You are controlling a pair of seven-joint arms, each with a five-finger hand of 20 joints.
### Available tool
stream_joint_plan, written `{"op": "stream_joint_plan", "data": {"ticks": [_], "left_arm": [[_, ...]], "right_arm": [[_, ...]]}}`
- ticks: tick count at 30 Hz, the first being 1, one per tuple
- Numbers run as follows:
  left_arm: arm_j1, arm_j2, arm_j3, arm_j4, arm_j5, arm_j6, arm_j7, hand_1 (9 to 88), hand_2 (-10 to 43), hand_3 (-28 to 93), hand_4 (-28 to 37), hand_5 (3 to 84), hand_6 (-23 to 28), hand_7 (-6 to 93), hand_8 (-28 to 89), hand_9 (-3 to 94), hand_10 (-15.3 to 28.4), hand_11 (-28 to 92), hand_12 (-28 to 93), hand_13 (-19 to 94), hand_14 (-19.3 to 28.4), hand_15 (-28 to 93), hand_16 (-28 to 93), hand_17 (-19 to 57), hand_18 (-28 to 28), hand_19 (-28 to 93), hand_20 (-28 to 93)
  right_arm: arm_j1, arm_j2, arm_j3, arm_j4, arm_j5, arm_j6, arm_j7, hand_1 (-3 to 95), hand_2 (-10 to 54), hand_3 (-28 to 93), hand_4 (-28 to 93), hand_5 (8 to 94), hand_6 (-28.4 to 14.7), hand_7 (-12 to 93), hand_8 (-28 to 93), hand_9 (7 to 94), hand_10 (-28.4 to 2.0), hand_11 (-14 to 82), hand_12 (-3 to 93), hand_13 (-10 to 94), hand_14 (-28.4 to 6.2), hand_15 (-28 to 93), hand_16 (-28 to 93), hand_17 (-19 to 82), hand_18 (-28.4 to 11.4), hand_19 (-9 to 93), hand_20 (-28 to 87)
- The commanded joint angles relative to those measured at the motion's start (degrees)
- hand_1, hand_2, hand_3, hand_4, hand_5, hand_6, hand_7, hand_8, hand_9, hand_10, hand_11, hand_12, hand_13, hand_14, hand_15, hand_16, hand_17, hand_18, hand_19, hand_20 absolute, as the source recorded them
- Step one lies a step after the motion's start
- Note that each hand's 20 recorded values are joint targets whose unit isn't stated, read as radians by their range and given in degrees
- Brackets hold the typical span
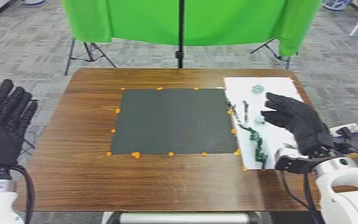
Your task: Arrange flowers
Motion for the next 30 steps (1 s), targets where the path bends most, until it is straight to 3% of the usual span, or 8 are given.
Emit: {"op": "stream_joint_plan", "data": {"ticks": [1, 8, 11, 14, 18, 21, 25, 30], "left_arm": [[0.9, -0.95, -0.3, 0.2, 0.27, -0.04, -0.46, 24.8, 9.4, 71, -28.3, 40.3, 4.9, 6.6, -10, 32.7, 10.8, 6, 6, 23, 7.3, 6, -4, 0.5, 9.4, 18, 10], [0.8, -1.44, 0.09, 0.25, -0.04, -0.36, -0.73, 24.8, 9.4, 71, -28.3, 40.2, 4.9, 6.6, -10, 32.7, 10.8, 6, 6, 24, 7.6, 6, -4, 0.5, 9.4, 17, 11], [1.1, -1.32, 0.23, 0.09, -0.35, 0.06, -0.48, 24.9, 9.5, 71, -28.3, 40.3, 5.0, 6.6, -10, 32.9, 10.9, 7, 6, 24, 8.1, 6, -4, 0.4, 9.6, 18, 11], [1.1, -1.27, 0.55, 0.0, -1.08, 0.44, -0.18, 24.9, 9.5, 71, -28.3, 40.5, 5.0, 7.0, -10, 33.2, 11.1, 7, 7, 25, 9.1, 7, -4, 0.3, 9.9, 18, 11], [1.1, -1.19, 0.88, 0.03, -1.42, 0.57, -0.24, 24.9, 9.6, 71, -28.3, 41.1, 5.4, 7.5, -10, 34.7, 11.8, 8, 7, 27, 10.0, 7, -3, 0.0, 10.7, 20, 12], [1.1, -1.21, 1.21, -0.06, -2.33, 1.01, -0.1, 24.9, 9.7, 71, -28.3, 41.3, 5.4, 7.7, -9, 35.5, 12.0, 9, 8, 28, 10.3, 8, -3, -0.3, 11.1, 20, 12], [0.8, -1.2, 1.99, -0.12, -3.41, 2.01, -0.47, 24.9, 9.8, 71, -28.3, 42.0, 5.7, 8.3, -9, 36.6, 12.5, 10, 9, 30, 11.7, 9, -2, -1.1, 12.0, 22, 12], [0.1, -1.61, 2.36, 0.15, -3.17, 1.59, -1.27, 24.8, 10.2, 71, -28.3, 42.2, 6.0, 8.6, -10, 37.1, 12.5, 11, 9, 30, 12.0, 9, -1, -1.4, 12.4, 23, 12]], "right_arm": [[-0.3, -0.3, -0.3, -0.4, -0.4, -0.1, 0.3, 11.0, 10.6, 78, -28, 44.0, -3.1, 13, -10, 41.0, -15.3, 4.4, 14.4, 39, -14.2, 12, 23, 12, -16.6, 26, 19], [-0.6, -0.2, 0.4, -1.1, -2.0, 0.2, 0.9, 11.3, 10.1, 78, -28, 44.0, -3.2, 13, -10, 41.0, -15.4, 4.4, 14.5, 39, -14.2, 12, 24, 12, -16.7, 26, 19], [-0.9, 0.6, -1.2, -2.6, -10.0, 4.9, 4.6, 11.8, 8.7, 79, -28, 44.3, -3.2, 13, -10, 42.3, -15.5, 5.1, 14.8, 42, -14.2, 14, 24, 13, -17.2, 32, 22], [-1.2, 1.9, -3.4, -3.7, -20.9, 10.3, 10.0, 14.9, 4.7, 77, -28, 50.3, -4.7, 13, -10, 55.3, -16.7, 19.8, 18.3, 52, -14.3, 43, 22, 17, -19.5, 60, 30], [1.5, 4.8, -9.5, -2.8, -38.0, 15.1, 18.4, 22.1, -3.4, 75, -28, 57.5, -4.9, 14, -11, 62.4, -17.5, 42.2, 26.1, 56, -14.9, 71, 28, 22, -21.7, 74, 37], [1.9, 6.0, -11.9, -1.5, -50.6, 12.9, 21.3, 25.2, -8.3, 75, -28, 60.6, -4.7, 14, -11, 63.4, -17.2, 50.4, 29.5, 59, -14.6, 77, 32, 25, -23.0, 79, 41], [2.8, 6.8, -14.1, 1.3, -58.8, 11.5, 23.2, 29.3, -9.5, 69, -28, 65.4, -3.4, 20, -12, 65.0, -16.5, 57.0, 34.3, 61, -14.5, 81, 35, 27, -23.8, 82, 43], [3.9, 7.9, -16.7, 4.5, -65.9, 9.1, 22.3, 37.4, -9.5, 53, -28, 65.7, -3.2, 25, -13, 64.6, -16.4, 58.1, 35.7, 61, -14.5, 81, 37, 28, -23.9, 83, 44]]}}
